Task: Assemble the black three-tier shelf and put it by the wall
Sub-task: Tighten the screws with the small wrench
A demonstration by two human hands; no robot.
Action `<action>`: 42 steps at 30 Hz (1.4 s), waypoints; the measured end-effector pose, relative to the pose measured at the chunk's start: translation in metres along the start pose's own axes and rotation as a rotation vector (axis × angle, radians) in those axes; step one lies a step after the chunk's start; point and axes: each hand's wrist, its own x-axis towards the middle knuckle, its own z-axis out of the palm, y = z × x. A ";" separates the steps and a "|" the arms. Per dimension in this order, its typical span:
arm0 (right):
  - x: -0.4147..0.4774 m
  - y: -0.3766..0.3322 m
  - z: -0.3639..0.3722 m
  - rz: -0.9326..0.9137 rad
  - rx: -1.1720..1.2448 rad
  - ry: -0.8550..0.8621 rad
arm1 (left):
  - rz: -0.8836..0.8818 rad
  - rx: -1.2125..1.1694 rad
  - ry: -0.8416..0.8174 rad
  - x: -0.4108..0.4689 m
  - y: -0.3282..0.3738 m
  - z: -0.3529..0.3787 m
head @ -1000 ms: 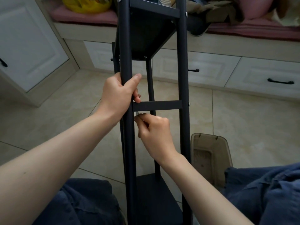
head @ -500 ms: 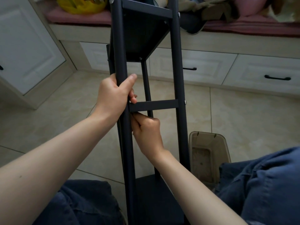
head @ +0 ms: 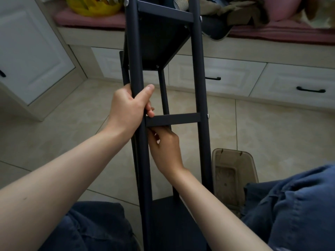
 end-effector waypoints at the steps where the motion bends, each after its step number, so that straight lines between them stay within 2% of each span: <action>1: -0.002 -0.001 -0.003 0.028 -0.004 -0.036 | -0.001 0.001 0.000 0.000 0.000 0.000; 7: -0.009 -0.008 -0.015 0.051 -0.069 -0.123 | 0.007 0.006 -0.004 -0.002 0.002 0.001; 18: -0.003 -0.018 -0.036 -0.017 -0.088 -0.128 | 0.016 0.006 -0.005 -0.003 0.003 0.005; 26: -0.004 -0.020 -0.033 -0.058 -0.072 -0.042 | 0.038 0.016 -0.006 -0.003 0.002 0.004; 32: -0.009 -0.012 -0.020 -0.055 0.035 0.025 | 0.039 0.026 -0.005 -0.003 0.001 0.005; 37: -0.009 -0.002 -0.007 -0.150 0.042 0.138 | 0.041 0.016 -0.001 -0.002 0.003 0.007; 42: -0.003 -0.001 0.008 -0.083 0.142 0.177 | 0.031 0.011 0.009 0.000 0.002 0.010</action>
